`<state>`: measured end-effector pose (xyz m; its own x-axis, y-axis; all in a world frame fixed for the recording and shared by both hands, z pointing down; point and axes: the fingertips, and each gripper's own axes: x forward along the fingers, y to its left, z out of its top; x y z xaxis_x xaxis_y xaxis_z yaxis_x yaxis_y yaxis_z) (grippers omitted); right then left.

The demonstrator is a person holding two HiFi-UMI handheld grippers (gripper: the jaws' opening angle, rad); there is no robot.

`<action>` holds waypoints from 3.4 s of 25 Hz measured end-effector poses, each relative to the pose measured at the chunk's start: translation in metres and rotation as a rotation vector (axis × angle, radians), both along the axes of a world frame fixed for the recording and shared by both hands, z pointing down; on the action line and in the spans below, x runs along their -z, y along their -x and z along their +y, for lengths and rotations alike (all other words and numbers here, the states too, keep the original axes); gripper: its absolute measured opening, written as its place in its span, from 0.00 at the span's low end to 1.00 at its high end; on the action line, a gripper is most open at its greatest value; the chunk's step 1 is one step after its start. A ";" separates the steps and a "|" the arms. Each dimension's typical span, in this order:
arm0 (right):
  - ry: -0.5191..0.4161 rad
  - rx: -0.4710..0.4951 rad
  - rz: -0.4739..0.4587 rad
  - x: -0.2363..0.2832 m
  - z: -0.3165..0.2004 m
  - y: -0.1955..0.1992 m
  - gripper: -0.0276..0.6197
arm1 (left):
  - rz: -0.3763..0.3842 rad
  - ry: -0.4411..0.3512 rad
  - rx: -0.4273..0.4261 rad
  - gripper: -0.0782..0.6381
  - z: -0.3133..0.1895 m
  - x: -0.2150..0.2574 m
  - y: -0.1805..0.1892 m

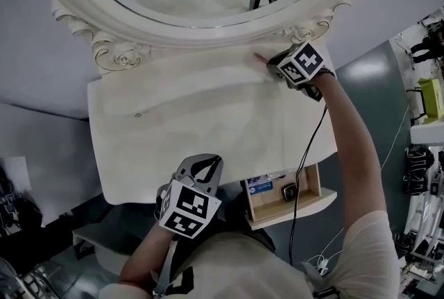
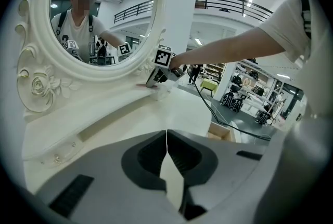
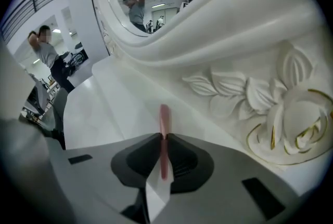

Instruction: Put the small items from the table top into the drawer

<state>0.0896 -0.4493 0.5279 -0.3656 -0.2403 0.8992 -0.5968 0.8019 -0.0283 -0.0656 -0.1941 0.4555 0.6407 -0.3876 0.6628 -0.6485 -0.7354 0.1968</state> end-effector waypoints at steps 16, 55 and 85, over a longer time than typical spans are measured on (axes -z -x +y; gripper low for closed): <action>-0.027 -0.040 -0.002 0.002 0.001 -0.001 0.14 | -0.004 -0.006 -0.002 0.19 -0.001 0.003 -0.002; -0.140 0.089 0.002 0.055 0.058 0.004 0.14 | -0.017 -0.099 0.031 0.19 0.028 0.039 -0.003; -0.220 0.087 0.023 0.119 0.165 -0.070 0.14 | -0.065 -0.221 0.043 0.19 0.099 0.082 -0.043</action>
